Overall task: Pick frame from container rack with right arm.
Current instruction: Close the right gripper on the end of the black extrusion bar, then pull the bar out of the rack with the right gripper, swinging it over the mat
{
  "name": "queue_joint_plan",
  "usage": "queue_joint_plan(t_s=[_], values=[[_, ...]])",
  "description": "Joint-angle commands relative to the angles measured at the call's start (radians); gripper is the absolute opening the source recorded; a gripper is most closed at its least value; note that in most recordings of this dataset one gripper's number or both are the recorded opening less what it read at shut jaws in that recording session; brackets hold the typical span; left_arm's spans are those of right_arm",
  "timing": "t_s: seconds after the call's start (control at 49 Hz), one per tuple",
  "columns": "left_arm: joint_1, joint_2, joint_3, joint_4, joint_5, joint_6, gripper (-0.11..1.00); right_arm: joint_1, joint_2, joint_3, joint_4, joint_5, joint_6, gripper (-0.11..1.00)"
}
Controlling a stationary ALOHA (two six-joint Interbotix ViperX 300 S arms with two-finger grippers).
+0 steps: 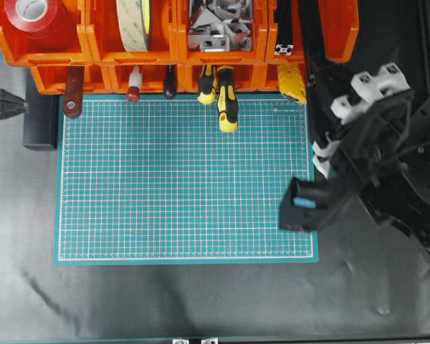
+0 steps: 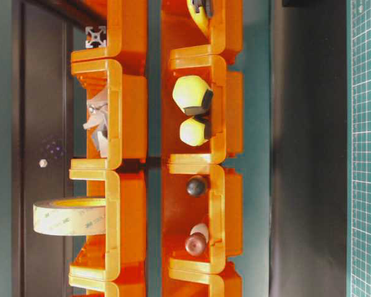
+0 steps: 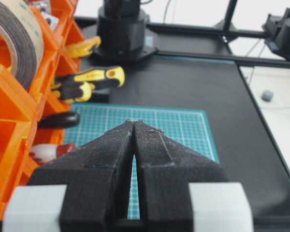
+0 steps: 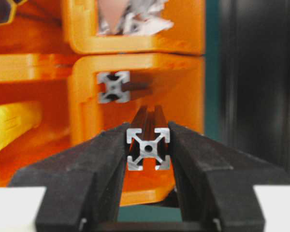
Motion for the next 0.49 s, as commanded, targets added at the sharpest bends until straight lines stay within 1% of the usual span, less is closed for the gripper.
queue_joint_plan(t_s=[0.0,0.122,0.204,0.327,0.469], values=[[0.003,0.006,-0.032,0.003,-0.005,-0.002,0.0,0.035,0.0,-0.081,-0.051,0.046,-0.055,0.25],[0.003,0.005,-0.032,0.003,-0.005,-0.006,0.0,0.078,0.032,-0.166,-0.086,0.1,-0.16,0.25],[0.002,0.005,-0.032,0.003,-0.005,-0.009,0.0,0.112,0.058,-0.215,-0.112,0.123,-0.201,0.25],[-0.008,0.003,-0.034,0.003,-0.005,-0.012,0.0,0.16,0.12,-0.285,-0.141,0.12,-0.204,0.25],[-0.017,-0.023,-0.044,0.003,-0.025,-0.008,0.0,0.218,0.212,-0.393,-0.14,0.075,-0.206,0.25]])
